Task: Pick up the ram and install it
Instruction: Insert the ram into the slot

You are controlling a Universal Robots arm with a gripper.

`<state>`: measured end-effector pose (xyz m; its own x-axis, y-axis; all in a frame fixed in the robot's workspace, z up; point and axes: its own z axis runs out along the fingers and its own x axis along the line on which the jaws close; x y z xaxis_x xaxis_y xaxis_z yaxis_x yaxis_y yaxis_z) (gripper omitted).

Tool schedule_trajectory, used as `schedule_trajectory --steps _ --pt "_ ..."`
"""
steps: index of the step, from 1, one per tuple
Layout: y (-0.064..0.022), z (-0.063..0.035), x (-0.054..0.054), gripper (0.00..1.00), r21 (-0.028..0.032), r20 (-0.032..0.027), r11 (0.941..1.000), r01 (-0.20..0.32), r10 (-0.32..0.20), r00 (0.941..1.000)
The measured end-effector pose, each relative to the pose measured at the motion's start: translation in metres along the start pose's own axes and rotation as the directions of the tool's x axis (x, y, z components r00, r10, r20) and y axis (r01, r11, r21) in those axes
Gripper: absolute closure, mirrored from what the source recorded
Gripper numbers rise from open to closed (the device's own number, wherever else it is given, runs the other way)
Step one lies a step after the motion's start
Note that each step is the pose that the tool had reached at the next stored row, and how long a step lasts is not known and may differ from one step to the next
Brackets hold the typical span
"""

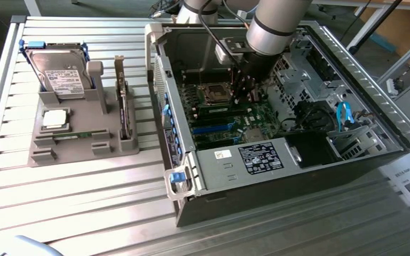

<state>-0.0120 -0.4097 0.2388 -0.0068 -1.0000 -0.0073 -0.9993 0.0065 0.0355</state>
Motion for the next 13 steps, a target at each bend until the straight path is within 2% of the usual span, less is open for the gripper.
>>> schedule_trajectory --steps 13 --pt "0.0 -0.0002 0.0 0.88 0.0 0.0002 1.0 -0.005 0.005 1.0"
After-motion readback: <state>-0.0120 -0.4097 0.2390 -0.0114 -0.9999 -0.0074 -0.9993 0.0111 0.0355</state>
